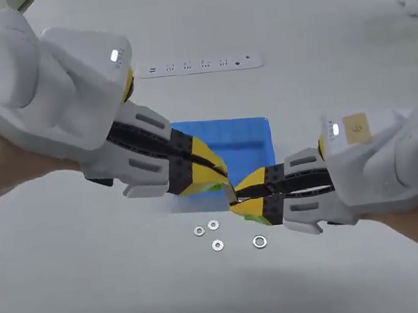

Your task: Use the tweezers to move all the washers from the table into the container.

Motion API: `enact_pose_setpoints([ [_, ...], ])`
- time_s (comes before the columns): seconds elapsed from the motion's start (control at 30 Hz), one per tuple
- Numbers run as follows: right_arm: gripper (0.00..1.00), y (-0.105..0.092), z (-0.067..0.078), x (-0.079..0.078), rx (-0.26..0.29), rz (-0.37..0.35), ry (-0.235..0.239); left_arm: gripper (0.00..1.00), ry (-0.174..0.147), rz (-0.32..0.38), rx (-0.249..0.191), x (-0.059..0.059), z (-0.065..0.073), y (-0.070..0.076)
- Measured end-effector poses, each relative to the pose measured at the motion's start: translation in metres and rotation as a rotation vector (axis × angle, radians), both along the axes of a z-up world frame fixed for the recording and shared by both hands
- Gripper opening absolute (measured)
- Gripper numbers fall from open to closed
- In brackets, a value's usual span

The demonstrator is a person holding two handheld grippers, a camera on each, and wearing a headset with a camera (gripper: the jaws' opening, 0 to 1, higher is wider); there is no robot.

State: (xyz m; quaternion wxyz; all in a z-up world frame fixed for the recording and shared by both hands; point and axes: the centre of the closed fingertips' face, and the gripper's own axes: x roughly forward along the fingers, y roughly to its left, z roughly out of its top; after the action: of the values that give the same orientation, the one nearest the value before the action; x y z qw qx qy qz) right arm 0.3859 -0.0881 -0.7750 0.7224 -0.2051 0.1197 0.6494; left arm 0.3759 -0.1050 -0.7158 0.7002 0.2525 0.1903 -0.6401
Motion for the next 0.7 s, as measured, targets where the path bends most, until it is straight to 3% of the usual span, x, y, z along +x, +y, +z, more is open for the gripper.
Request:
enact_pose_setpoints([
  [0.4,0.10,0.009,0.022,0.044,0.010,-0.008,-0.069,0.06,-0.081,-0.041,0.033,0.039,0.021,0.006],
  [0.57,0.10,0.011,0.019,0.064,0.005,-0.019,-0.081,0.06,-0.080,-0.034,0.034,0.059,0.017,0.007],
  [0.7,0.10,0.011,0.011,0.079,0.004,-0.027,-0.058,0.06,-0.066,-0.032,0.040,0.075,0.009,0.006],
])
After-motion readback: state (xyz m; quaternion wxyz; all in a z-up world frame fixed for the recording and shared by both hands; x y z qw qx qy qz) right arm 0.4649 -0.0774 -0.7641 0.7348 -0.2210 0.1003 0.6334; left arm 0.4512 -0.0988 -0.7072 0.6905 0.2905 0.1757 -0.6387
